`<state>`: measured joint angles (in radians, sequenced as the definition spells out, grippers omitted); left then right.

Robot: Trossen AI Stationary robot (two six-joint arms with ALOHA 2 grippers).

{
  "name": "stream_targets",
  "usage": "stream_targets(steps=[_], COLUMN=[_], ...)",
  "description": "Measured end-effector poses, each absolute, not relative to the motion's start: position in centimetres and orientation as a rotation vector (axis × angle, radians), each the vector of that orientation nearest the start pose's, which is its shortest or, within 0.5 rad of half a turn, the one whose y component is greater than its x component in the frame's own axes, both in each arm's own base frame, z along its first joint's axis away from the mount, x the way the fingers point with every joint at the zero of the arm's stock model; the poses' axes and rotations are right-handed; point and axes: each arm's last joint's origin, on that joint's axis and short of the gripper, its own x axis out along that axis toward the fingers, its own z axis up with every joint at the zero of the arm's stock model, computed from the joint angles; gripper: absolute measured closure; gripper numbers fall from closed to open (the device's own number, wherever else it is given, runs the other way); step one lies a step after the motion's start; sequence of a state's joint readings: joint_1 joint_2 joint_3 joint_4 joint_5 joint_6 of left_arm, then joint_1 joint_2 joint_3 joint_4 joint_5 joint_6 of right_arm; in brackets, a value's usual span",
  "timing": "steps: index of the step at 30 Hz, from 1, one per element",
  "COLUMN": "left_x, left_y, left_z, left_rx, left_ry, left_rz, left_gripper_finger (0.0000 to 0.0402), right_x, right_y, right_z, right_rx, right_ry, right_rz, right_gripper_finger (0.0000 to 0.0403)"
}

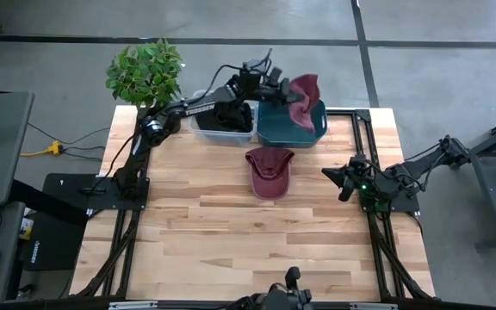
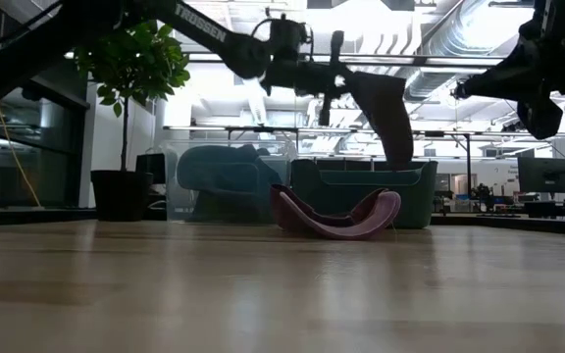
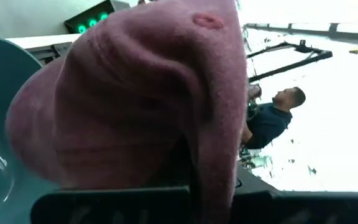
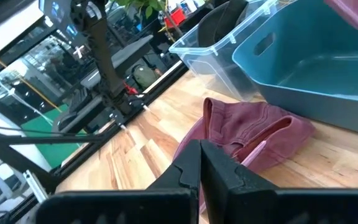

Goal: Pick & Place hat
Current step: Put the bottom red cap into the blue bin

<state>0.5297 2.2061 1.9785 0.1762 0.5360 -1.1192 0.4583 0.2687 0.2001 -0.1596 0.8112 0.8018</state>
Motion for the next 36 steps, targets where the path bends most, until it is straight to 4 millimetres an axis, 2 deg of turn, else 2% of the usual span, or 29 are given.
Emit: stream_targets(steps=[6,10,27,36], left_x=[46.8,47.2,47.6,47.7], left_y=[25.4,25.4,24.9,24.8], left_z=[29.0,28.1,28.0,27.7], left_rx=[-1.213,-1.237,-1.237,-1.262], left_ry=[0.045,0.053,0.01,-0.016], left_rz=[0.09,0.106,0.177,0.268], left_gripper_finger=[0.0401,0.0401,0.0401,0.0401], right_x=[9.9,9.9,9.9,9.9], right_y=[2.6,2.7,2.7,2.7], right_z=[19.7,19.7,19.6,19.6], right_rx=[0.638,0.638,0.637,0.643], right_ry=[0.055,0.061,0.073,0.073], right_rz=[-0.367,-0.354,-0.339,-0.337], right_gripper_finger=[0.0403,0.0403,0.0403,0.0403])
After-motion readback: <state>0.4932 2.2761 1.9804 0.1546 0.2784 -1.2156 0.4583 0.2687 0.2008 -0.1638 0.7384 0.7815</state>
